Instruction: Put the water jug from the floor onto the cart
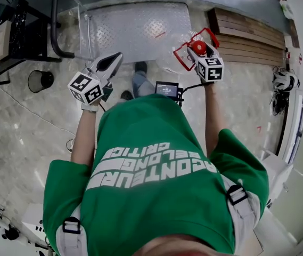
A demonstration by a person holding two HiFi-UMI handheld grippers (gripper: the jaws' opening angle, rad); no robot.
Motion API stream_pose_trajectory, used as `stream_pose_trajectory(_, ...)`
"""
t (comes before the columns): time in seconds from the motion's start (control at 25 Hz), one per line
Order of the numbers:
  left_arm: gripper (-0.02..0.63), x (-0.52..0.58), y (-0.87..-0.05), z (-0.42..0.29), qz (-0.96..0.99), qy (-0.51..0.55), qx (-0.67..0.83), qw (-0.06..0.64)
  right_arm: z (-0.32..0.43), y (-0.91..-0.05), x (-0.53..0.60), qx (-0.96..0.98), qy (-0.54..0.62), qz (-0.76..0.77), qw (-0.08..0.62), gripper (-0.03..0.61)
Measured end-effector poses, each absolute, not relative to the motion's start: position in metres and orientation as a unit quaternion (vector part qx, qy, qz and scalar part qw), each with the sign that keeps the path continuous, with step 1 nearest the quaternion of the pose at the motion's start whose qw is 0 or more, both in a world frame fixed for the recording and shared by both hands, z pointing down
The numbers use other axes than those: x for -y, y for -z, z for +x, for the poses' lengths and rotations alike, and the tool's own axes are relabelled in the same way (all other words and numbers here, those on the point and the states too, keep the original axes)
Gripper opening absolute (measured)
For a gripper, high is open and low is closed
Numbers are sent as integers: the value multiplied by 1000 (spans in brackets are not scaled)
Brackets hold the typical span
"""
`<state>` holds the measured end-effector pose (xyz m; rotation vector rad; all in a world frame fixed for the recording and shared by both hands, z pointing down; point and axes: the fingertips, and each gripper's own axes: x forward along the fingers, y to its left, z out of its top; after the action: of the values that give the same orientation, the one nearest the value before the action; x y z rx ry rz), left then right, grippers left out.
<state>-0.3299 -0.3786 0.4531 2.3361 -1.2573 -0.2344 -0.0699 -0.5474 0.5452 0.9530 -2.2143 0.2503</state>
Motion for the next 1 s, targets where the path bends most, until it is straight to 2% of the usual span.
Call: stream_pose_trajectory(1.0,15,502,-459,-375,792,70,548,259,-168,-598,701,884,-75,227,402,301)
